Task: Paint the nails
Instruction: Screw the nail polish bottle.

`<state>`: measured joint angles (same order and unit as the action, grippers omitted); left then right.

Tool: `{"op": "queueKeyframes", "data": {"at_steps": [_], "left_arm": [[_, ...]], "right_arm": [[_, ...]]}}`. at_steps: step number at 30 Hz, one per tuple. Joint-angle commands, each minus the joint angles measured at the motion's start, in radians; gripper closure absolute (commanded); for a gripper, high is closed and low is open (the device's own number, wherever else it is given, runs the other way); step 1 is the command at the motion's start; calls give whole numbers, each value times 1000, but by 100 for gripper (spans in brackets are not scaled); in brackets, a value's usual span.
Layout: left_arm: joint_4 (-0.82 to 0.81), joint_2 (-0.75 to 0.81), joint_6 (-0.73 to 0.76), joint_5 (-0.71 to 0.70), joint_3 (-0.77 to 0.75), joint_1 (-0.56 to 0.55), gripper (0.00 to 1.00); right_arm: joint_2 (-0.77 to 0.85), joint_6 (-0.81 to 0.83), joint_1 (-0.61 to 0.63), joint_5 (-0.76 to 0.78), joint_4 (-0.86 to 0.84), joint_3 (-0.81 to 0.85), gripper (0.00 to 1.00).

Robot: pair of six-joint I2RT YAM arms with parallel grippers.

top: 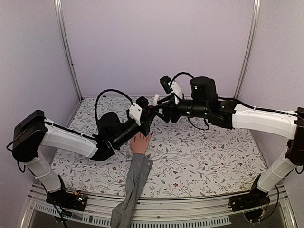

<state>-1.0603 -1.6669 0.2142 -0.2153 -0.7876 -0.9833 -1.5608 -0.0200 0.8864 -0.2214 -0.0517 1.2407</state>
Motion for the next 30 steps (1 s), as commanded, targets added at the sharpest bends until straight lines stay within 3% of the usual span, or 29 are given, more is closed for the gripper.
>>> {"op": "queueKeyframes", "data": {"at_steps": [1, 6, 9, 15, 22, 30], "left_arm": [[-49, 76, -47, 190, 40, 24, 100], [-42, 136, -143, 535, 74, 96, 100], [-7, 147, -164, 749, 62, 128, 100], [145, 122, -162, 1017, -23, 143, 100], [155, 60, -212, 1162, -89, 142, 100], [141, 17, -273, 1236, -115, 142, 100]], "right_arm": [[76, 81, -9, -64, -22, -55, 39], [136, 190, -23, -185, -3, -83, 31], [170, 266, -26, -309, 10, -97, 32], [219, 358, -26, -489, 10, -115, 38], [176, 412, -26, -573, 117, -42, 48], [186, 436, -25, -618, 137, -24, 59]]}}
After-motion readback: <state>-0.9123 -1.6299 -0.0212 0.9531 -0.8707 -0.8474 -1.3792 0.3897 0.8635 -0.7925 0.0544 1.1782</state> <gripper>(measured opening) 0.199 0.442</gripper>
